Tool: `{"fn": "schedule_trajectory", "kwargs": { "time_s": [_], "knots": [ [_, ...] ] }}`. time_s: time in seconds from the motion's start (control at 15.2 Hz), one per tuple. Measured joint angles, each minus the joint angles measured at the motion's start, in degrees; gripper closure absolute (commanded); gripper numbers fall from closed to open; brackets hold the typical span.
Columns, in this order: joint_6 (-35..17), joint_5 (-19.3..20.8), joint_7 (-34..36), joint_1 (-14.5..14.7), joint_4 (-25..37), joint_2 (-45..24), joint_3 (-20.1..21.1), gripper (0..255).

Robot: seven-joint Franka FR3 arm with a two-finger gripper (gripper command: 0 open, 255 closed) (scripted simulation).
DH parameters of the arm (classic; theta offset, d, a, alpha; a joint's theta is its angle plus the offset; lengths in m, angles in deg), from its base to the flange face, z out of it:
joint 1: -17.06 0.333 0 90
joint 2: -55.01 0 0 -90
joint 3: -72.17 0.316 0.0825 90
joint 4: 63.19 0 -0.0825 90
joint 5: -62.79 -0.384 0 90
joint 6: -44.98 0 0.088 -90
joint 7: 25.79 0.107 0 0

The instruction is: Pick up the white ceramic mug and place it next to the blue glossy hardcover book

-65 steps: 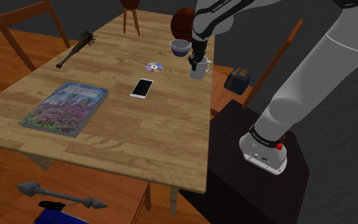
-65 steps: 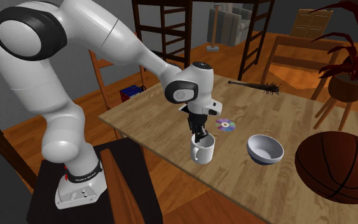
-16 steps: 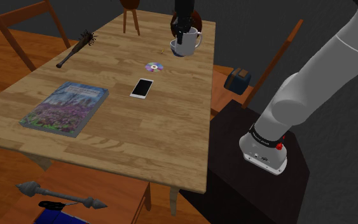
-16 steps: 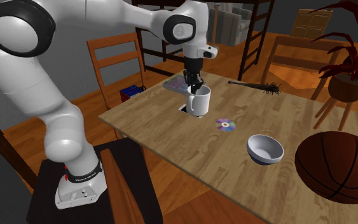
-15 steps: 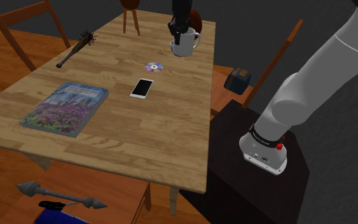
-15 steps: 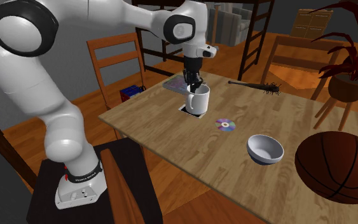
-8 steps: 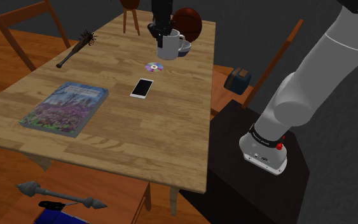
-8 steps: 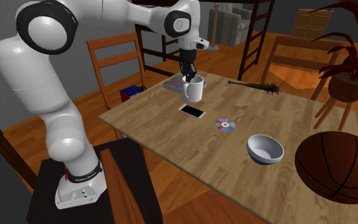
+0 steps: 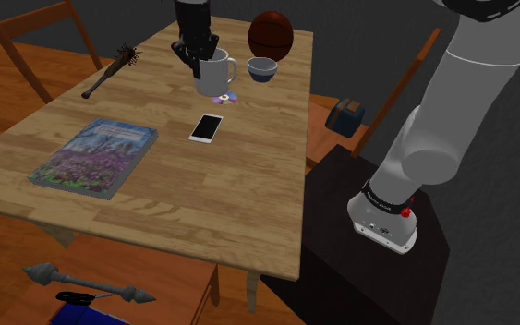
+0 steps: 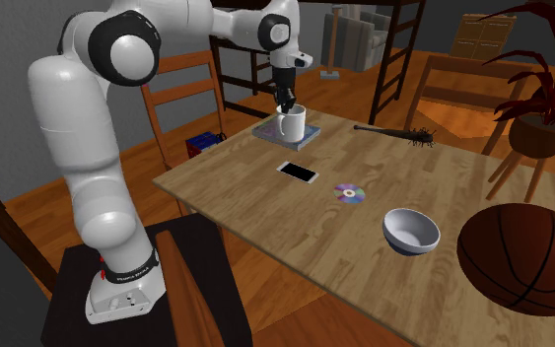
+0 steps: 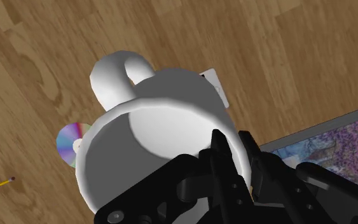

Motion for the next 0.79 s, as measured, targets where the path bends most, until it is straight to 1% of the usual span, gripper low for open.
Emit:
{"fn": "schedule_trajectory", "kwargs": {
  "time_s": [0.33,0.46,0.59,0.79],
  "knots": [
    [2.7,2.1,5.8,3.8,10.2,-7.7,2.0,255],
    [4.5,3.1,7.7,5.5,16.0,-11.9,2.5,255],
    [4.5,3.5,8.6,6.2,17.2,-13.2,2.7,255],
    [2.4,3.5,8.9,6.2,15.3,-13.3,2.7,255]
  ]
}}
